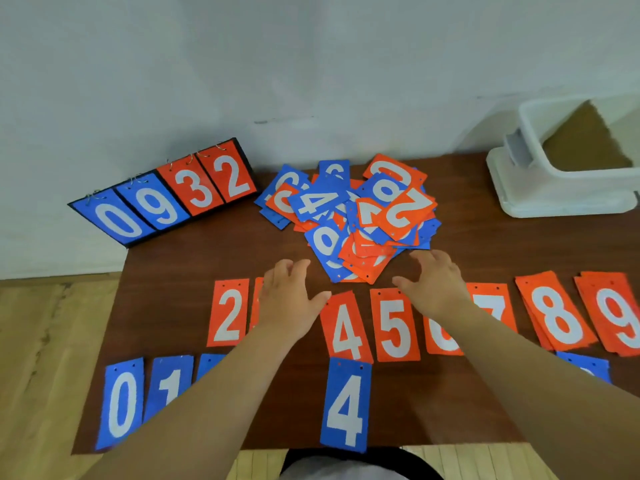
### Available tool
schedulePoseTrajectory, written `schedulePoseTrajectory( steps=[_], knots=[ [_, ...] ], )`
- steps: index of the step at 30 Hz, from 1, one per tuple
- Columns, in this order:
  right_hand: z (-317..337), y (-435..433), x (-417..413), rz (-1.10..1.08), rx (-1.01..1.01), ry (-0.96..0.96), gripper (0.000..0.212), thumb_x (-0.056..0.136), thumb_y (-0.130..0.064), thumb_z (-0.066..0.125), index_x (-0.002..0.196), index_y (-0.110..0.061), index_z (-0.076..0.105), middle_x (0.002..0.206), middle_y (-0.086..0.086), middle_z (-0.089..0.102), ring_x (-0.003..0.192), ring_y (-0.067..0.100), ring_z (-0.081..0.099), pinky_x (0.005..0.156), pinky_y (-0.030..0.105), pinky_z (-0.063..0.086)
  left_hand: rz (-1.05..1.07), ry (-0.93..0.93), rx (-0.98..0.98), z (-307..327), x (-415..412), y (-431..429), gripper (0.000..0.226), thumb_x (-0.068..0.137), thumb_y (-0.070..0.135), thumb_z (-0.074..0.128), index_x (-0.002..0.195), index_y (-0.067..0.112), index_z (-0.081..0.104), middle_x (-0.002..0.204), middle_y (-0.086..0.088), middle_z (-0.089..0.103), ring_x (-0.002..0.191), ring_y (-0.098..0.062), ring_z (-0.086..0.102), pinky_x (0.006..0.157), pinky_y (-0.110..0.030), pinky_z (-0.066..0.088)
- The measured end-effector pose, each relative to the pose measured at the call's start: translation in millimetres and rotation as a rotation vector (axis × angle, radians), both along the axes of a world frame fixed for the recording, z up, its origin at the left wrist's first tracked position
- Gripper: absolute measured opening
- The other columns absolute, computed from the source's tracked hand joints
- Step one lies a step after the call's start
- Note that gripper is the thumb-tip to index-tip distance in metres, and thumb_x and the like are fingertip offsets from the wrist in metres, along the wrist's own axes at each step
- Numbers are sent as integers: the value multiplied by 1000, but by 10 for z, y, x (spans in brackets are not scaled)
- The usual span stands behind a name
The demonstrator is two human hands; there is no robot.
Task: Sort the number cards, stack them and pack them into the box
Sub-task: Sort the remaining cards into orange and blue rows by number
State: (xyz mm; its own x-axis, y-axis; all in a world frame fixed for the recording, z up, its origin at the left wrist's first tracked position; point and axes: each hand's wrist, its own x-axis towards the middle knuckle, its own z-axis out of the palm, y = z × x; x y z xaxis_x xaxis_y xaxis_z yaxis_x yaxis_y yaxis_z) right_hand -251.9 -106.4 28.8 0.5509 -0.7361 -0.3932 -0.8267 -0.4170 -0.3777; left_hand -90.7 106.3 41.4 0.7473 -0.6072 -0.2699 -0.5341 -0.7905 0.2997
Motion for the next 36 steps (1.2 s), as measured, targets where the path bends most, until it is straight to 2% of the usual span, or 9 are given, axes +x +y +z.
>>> schedulePoseTrajectory(
  steps=[5, 8, 12, 15, 20, 26, 29, 32, 36],
  knots=[
    [-278, -619, 478, -173, 50, -57, 71, 82, -60, 70, 141, -25, 49, 142, 11, 45, 127, 37, 51, 101, 52, 51, -68, 62, -32, -293, 144, -840, 85, 84, 71, 63, 151, 28, 32, 154, -4, 34, 141, -28, 34, 109, -48, 41],
    [-409, -973, 808, -257, -19, -26, 81, 83, -62, 68, 148, -22, 41, 153, 14, 35, 137, 39, 40, 107, 51, 42, -66, 101, -38, -512, 106, -1199, 90, 83, 74, 59, 153, 28, 26, 154, -5, 33, 143, -29, 31, 111, -49, 39],
    [-585, -1221, 1089, -173, -43, 67, 100, 75, -73, 68, 154, -31, 25, 165, 8, 18, 150, 38, 19, 114, 55, 31, -85, 57, 60, -740, 76, -1334, 98, 85, 72, 61, 157, 27, 12, 159, -8, 25, 149, -33, 22, 117, -49, 33],
    [-671, -1345, 1103, -103, -89, 107, 102, 71, -77, 68, 153, -33, 25, 160, 7, 28, 147, 38, 25, 112, 56, 33, -94, 56, 21, -822, 103, -1262, 90, 88, 66, 62, 155, 29, 15, 158, -6, 24, 149, -30, 21, 118, -45, 30],
    [-591, -1458, 971, -160, -140, -3, 79, 77, -57, 77, 143, -31, 43, 137, 7, 51, 128, 34, 46, 99, 49, 46, -10, 149, -62, -794, 175, -1238, 85, 87, 59, 70, 153, 34, 23, 152, 0, 32, 146, -23, 29, 117, -42, 33],
    [-548, -1468, 618, -316, -152, -170, 34, 94, -22, 62, 128, -20, 64, 125, 9, 64, 110, 31, 61, 86, 41, 54, 141, 298, -205, -704, 193, -1168, 72, 88, 33, 79, 147, 34, 38, 147, 1, 34, 137, -18, 45, 105, -34, 50],
    [-485, -1429, 410, -453, -111, -214, 31, 95, -20, 59, 125, -20, 65, 122, 7, 68, 102, 28, 65, 81, 40, 57, 227, 362, -279, -633, 190, -1084, 61, 89, 23, 78, 143, 30, 48, 146, 2, 34, 135, -19, 47, 99, -31, 53],
    [-399, -1373, 202, -593, -38, -276, 32, 97, -22, 60, 129, -24, 64, 126, 4, 66, 105, 26, 64, 75, 35, 55, 333, 368, -337, -503, 167, -989, 48, 90, 24, 77, 133, 29, 57, 144, 3, 41, 131, -19, 50, 84, -17, 47],
    [-246, -1166, -67, -699, 40, -354, 33, 99, -26, 58, 132, -28, 60, 131, 2, 63, 112, 27, 64, 83, 46, 61, 465, 391, -409, -258, 101, -750, 38, 90, 23, 77, 123, 32, 59, 142, 2, 49, 134, -21, 49, 89, -32, 54]
  ],
)
